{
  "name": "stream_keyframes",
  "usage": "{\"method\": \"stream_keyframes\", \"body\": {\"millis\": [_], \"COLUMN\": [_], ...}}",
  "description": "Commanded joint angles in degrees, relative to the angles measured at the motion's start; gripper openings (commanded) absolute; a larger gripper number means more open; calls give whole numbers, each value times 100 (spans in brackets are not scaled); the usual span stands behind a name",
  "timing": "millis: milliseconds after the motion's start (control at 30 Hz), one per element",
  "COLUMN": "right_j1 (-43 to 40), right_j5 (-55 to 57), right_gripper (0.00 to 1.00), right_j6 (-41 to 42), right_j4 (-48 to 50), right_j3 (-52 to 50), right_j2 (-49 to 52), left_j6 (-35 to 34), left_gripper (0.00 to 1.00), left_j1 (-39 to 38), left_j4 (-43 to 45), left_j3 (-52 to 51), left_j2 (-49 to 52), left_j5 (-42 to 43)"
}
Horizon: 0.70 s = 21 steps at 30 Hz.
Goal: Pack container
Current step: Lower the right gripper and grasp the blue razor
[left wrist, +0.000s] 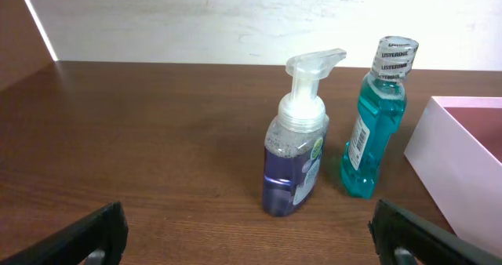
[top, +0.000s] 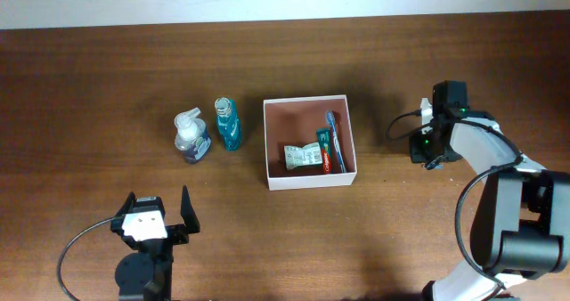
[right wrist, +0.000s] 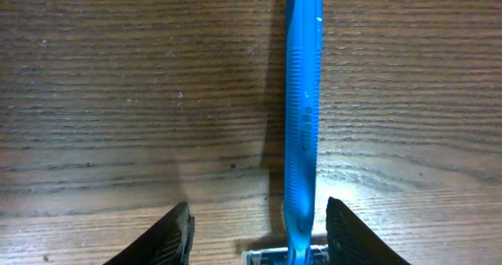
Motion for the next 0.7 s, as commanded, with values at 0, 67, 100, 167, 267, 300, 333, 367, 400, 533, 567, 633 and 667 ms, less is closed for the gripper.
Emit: {"method": "stream_keyframes", "body": {"millis": [0, 67, 100, 167, 267, 300, 333, 367, 400, 533, 567, 633, 667], "right_j1": [-11, -11, -11, -11, -11, -11, -11, -11, -11, -11, -11, -11, -11], "right_j5": [-35, -35, -33, -35, -44, -61, -79, -81, -81, -81, -81, -81, -81], "right_gripper": [48, 47, 46, 40, 33, 31, 28, 26, 23, 14, 13, 6, 4], "right_j6": [-17, 2, 57, 166, 402, 404, 413, 415, 415, 415, 415, 417, 415], "right_j4": [55, 72, 76, 76, 74, 72, 74, 72, 70, 66, 68, 70, 72], "right_j3": [-42, -42, -42, -42, -42, -42, -42, -42, -42, -42, -42, -42, -42], "right_j2": [175, 208, 216, 216, 216, 216, 216, 216, 216, 216, 216, 216, 216], "left_j6": [90, 90, 90, 90, 90, 90, 90, 90, 90, 90, 90, 90, 90], "left_gripper": [99, 99, 99, 99, 99, 99, 99, 99, 99, 99, 99, 99, 99], "left_j1": [31, 31, 31, 31, 31, 31, 31, 31, 31, 31, 31, 31, 31], "left_j4": [35, 37, 35, 35, 35, 35, 37, 35, 35, 37, 35, 35, 37], "left_j3": [-50, -50, -50, -50, -50, -50, -50, -50, -50, -50, -50, -50, -50], "left_j2": [-24, -24, -24, -24, -24, -24, -24, -24, -24, -24, -24, -24, -24], "left_j5": [101, 103, 103, 103, 103, 103, 103, 103, 103, 103, 103, 103, 103]}}
